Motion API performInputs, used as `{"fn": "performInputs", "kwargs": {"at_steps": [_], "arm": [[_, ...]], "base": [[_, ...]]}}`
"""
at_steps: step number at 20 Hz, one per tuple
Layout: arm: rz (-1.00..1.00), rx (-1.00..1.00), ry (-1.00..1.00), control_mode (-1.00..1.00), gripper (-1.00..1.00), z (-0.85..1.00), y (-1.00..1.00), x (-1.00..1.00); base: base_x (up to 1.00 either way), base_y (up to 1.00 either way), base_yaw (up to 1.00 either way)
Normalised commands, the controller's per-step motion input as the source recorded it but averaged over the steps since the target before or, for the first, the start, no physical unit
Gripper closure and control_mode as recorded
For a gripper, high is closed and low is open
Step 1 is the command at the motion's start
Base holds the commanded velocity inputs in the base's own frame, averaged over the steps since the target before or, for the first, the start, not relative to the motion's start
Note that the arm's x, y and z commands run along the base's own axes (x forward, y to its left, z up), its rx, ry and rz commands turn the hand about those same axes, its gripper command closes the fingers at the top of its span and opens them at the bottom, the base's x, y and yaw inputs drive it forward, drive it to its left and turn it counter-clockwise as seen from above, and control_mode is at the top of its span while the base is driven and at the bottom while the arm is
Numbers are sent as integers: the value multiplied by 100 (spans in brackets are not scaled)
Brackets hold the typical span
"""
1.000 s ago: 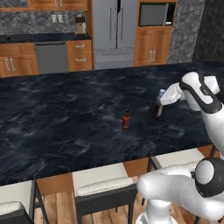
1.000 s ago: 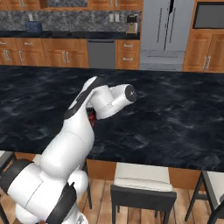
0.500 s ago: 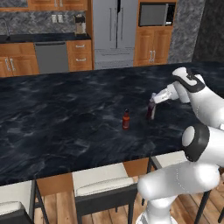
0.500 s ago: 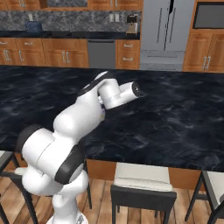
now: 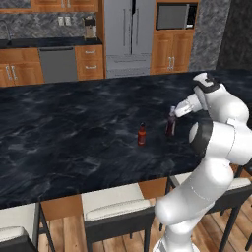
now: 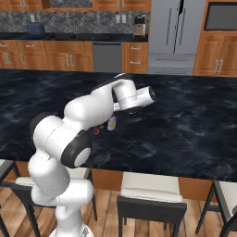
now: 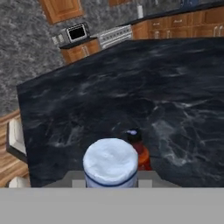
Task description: The dining table condiment station is running low on condiment bottle. Refill the condiment station by opening the cabinet and taking the condiment bottle from the cabinet and placing it on the dining table.
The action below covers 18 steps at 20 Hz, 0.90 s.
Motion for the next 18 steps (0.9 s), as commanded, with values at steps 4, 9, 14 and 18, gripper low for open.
{"fn": "performInputs", "kwargs": {"at_steps": [4, 9, 14, 18], "arm": [[14, 0, -7, -100, 100, -41, 0, 21], [14, 0, -8, -100, 100, -31, 0, 24], [12, 0, -9, -100, 100, -23, 0, 27], [11, 0, -9, -100, 100, -24, 0, 26]], "base": [[0, 0, 0], [0, 0, 0], [0, 0, 0], [0, 0, 0]]}}
